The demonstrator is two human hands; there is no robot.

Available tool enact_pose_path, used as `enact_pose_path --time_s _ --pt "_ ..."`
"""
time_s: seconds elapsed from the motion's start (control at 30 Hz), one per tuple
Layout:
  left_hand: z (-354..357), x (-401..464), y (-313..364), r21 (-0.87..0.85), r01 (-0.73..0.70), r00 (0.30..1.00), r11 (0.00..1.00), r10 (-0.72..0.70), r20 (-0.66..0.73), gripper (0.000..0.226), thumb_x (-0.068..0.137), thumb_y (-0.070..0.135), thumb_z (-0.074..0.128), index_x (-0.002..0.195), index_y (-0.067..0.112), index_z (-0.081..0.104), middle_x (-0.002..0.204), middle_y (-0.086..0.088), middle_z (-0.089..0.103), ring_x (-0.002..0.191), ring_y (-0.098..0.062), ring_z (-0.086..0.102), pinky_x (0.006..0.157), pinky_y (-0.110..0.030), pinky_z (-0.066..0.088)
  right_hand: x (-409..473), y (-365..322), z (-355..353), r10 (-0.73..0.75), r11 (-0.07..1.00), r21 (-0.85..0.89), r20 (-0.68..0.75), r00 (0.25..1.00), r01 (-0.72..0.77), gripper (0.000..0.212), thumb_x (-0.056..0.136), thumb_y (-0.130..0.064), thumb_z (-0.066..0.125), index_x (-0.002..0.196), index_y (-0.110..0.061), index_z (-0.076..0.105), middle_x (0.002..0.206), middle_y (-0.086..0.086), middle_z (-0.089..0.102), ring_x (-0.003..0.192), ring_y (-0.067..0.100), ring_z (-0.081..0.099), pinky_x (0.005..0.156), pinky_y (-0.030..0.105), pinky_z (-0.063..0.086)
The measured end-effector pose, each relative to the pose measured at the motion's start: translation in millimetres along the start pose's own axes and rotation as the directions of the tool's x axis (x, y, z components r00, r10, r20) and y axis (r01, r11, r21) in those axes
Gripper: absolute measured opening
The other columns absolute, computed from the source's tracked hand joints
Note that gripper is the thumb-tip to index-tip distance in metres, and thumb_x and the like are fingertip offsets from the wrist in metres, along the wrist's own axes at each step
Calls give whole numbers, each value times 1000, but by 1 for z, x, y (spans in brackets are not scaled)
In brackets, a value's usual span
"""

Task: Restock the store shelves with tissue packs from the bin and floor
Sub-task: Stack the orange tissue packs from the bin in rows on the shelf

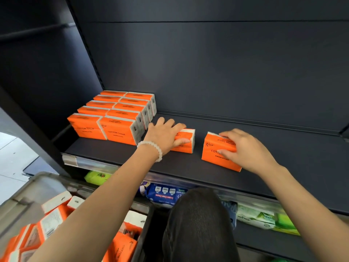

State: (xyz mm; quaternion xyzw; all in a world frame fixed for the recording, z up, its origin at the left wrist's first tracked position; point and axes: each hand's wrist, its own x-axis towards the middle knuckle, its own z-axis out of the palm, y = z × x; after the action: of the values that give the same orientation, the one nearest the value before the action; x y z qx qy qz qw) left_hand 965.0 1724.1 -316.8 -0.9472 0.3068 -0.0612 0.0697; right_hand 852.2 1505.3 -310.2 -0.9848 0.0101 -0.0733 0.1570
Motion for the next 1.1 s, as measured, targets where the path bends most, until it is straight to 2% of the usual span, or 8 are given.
enact_pose_path --time_s 0.23,0.43,0.6,0.87,0.97,1.1 --pt "-6 -23 -8 -31 -85 996 996 86 7 52 93 52 42 139 30 31 132 -1 39 120 -24 36 91 -43 41 -4 -17 -2 -25 998 58 7 1000 24 47 83 -37 67 126 -26 54 115 -7 55 107 16 53 92 33 43" --pt "-32 -52 -37 -185 13 996 983 -29 -89 48 95 48 39 138 27 35 139 2 39 128 -23 35 99 -46 38 3 -47 -1 -114 993 -4 -35 993 114 45 83 -41 65 125 -28 54 116 -9 57 111 16 48 92 33 31" --pt "-49 -89 -75 -175 111 986 978 -130 -103 52 94 49 40 142 30 30 143 3 39 128 -24 35 99 -48 33 14 -90 10 -189 981 47 -8 982 189 45 84 -38 65 125 -28 51 119 -7 54 112 15 46 97 35 32" --pt "-29 -142 -158 -170 338 932 926 -354 -80 50 93 45 47 138 26 39 140 -4 35 127 -29 34 101 -50 36 43 -168 41 -301 951 72 12 954 299 47 83 -39 66 125 -29 49 120 -7 52 115 14 43 99 36 31" --pt "-19 -145 -184 -214 355 920 910 -380 -91 49 92 41 51 138 25 41 138 -9 33 124 -30 34 102 -49 35 60 -193 55 -326 941 91 -12 945 326 49 84 -40 65 129 -28 50 126 -6 51 119 16 42 100 37 31" --pt "-5 -132 -208 -224 320 932 921 -348 -98 49 92 39 53 138 25 42 133 -9 35 120 -29 34 101 -46 36 83 -218 72 -329 939 82 -56 943 333 52 84 -43 64 132 -28 49 132 -5 49 123 16 40 101 37 29"
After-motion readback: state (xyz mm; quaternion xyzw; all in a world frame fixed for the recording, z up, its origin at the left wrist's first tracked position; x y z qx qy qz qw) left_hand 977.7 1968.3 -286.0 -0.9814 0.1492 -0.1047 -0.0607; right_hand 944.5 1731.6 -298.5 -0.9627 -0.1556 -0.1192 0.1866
